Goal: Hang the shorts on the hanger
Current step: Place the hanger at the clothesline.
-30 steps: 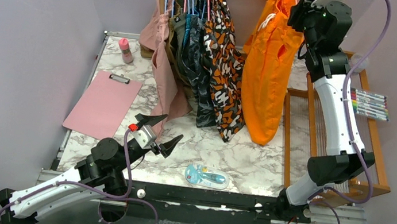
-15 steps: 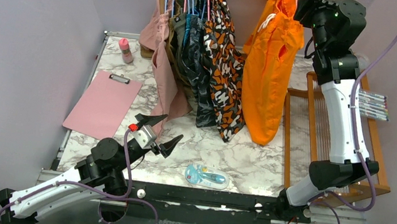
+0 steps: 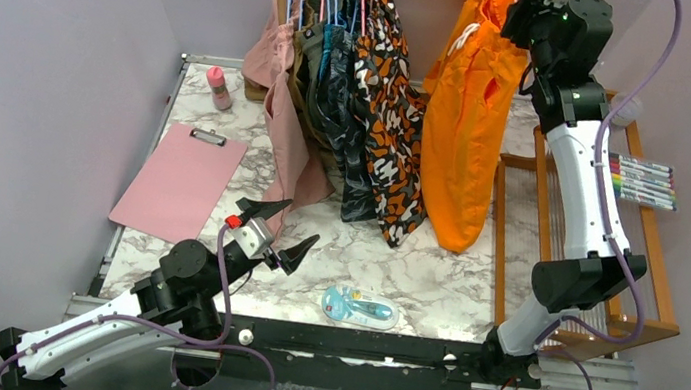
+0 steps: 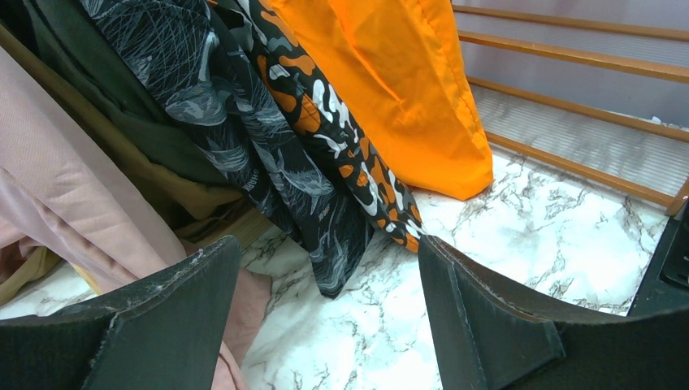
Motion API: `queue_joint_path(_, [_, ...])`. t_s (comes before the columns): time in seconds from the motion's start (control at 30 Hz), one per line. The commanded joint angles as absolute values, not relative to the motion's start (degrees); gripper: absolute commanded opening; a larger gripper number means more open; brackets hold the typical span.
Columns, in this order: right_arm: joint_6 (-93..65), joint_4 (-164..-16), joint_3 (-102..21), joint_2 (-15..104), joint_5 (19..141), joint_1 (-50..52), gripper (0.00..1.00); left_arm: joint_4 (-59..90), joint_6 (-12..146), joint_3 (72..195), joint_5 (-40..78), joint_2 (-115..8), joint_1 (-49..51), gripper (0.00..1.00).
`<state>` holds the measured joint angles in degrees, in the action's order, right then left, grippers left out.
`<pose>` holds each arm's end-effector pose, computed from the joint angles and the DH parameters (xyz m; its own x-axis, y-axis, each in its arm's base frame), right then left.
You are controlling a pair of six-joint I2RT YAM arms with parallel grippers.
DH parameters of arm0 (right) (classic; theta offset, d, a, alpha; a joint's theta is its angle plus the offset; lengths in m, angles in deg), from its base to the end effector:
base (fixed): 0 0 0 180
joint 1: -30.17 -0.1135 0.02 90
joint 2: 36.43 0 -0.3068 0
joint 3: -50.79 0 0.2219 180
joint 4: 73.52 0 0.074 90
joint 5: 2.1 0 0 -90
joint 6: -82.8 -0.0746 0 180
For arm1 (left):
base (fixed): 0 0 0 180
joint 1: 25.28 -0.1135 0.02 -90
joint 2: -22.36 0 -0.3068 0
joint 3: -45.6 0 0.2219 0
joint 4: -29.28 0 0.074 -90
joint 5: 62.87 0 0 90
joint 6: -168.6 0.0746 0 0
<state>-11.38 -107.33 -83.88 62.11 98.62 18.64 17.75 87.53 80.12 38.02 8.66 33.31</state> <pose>0.3868 0.0647 0.5537 0.0385 0.0810 -0.9960 -0.0171 0.9966 0.0803 0.0509 -0.0564 0.2888 0.1981 -0.0320 -0.9797 0.7189 0.6842 0.1231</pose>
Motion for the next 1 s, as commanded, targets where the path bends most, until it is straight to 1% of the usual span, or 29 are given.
queue_joint_path(0.0, [-10.9, -106.3, -83.7, 63.1, 99.2, 19.1, 0.54, 18.8, 87.2, 79.8, 37.1, 8.4, 33.1, 0.83])
queue_joint_path(0.23, [-10.9, -106.4, -83.1, 63.4, 99.5, 19.2, 0.43, 18.8, 87.2, 79.8, 37.0, 8.5, 33.1, 0.83])
queue_joint_path(0.63, [-11.1, -106.4, -81.0, 62.7, 100.1, 20.1, 0.38, 18.6, 87.2, 79.8, 37.1, 8.7, 33.1, 0.83])
queue_joint_path(0.77, [-11.2, -106.4, -80.5, 62.2, 99.8, 20.1, 0.28, 18.7, 87.2, 79.7, 36.9, 8.8, 33.2, 0.83])
queue_joint_path(0.97, [-11.0, -106.2, -80.5, 61.7, 100.2, 20.2, 0.22, 18.5, 87.1, 79.7, 36.8, 9.0, 33.1, 0.83])
